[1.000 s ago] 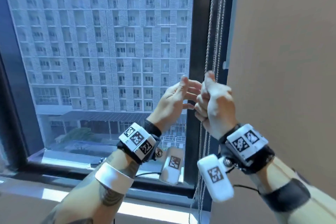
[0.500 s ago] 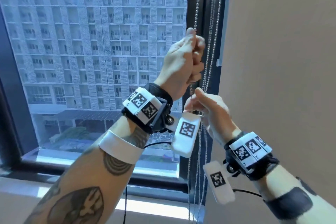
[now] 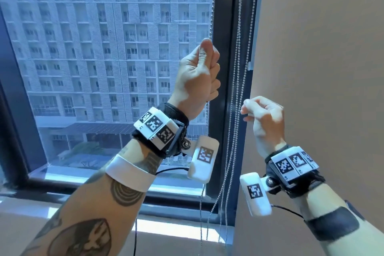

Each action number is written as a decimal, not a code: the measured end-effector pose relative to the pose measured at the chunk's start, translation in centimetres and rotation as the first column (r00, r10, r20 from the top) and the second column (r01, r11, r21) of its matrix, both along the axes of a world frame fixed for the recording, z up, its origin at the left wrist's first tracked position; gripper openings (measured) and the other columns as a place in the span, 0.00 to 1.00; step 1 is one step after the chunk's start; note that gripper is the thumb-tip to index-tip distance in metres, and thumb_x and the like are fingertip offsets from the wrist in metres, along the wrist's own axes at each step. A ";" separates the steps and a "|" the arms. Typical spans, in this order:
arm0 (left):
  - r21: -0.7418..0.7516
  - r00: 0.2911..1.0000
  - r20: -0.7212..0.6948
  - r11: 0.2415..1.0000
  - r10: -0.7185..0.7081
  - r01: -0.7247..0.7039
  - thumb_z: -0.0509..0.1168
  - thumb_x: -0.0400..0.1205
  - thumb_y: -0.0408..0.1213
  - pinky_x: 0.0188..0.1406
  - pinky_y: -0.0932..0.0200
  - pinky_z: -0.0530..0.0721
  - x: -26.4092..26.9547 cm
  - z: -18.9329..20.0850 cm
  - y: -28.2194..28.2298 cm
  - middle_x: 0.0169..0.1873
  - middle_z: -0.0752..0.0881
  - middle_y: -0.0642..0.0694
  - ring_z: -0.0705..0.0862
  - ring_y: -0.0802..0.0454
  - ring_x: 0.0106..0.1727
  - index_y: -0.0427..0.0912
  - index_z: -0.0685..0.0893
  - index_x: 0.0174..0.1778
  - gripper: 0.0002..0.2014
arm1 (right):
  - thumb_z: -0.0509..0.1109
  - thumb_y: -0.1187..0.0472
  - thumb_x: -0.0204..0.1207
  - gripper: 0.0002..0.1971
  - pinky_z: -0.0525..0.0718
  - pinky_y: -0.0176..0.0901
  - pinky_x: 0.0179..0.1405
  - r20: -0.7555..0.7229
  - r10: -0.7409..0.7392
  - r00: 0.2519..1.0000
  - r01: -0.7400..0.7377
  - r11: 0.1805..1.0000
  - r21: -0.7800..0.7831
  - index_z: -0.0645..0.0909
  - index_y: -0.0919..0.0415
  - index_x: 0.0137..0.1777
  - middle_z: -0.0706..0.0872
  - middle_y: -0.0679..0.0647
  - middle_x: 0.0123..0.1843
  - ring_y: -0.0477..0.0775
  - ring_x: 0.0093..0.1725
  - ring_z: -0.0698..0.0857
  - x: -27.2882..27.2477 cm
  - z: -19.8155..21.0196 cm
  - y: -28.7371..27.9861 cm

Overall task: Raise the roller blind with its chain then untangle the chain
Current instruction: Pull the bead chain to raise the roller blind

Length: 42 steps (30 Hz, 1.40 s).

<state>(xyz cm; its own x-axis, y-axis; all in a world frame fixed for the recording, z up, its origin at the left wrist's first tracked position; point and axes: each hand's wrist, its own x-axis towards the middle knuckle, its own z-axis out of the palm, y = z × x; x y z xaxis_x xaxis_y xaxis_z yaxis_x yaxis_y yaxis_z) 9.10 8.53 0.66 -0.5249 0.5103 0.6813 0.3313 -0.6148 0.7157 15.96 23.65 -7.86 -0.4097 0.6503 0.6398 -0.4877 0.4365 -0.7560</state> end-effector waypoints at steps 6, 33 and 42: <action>-0.014 0.999 -0.045 1.000 -0.002 0.001 0.47 0.95 0.49 0.16 0.62 0.49 -0.1 0.2 -1.1 0.21 0.60 0.53 0.51 0.55 0.19 0.47 0.66 0.34 0.22 | 0.72 0.55 0.66 0.02 0.87 0.61 0.56 0.017 -0.088 0.996 0.089 0.994 -0.066 0.82 0.50 0.39 0.86 0.45 0.41 0.49 0.43 0.84 -0.9 0.4 0.5; -0.024 0.999 -0.052 1.000 0.010 -0.011 0.47 0.95 0.46 0.20 0.60 0.51 -2.7 -1.7 -3.0 0.21 0.63 0.53 0.54 0.54 0.21 0.45 0.69 0.39 0.19 | 0.73 0.57 0.82 0.10 0.75 0.25 0.42 0.198 -0.235 0.952 0.233 0.972 0.035 0.84 0.54 0.61 0.88 0.45 0.52 0.46 0.50 0.86 -5.3 -1.4 0.4; -0.024 0.999 -0.042 0.999 0.021 -0.022 0.48 0.95 0.46 0.20 0.62 0.52 -3.5 -2.0 -3.3 0.21 0.65 0.54 0.56 0.57 0.20 0.45 0.70 0.39 0.20 | 0.74 0.59 0.79 0.06 0.78 0.39 0.45 0.157 -0.367 0.917 0.353 0.929 0.112 0.83 0.56 0.54 0.84 0.41 0.40 0.38 0.40 0.82 -4.6 -2.4 0.1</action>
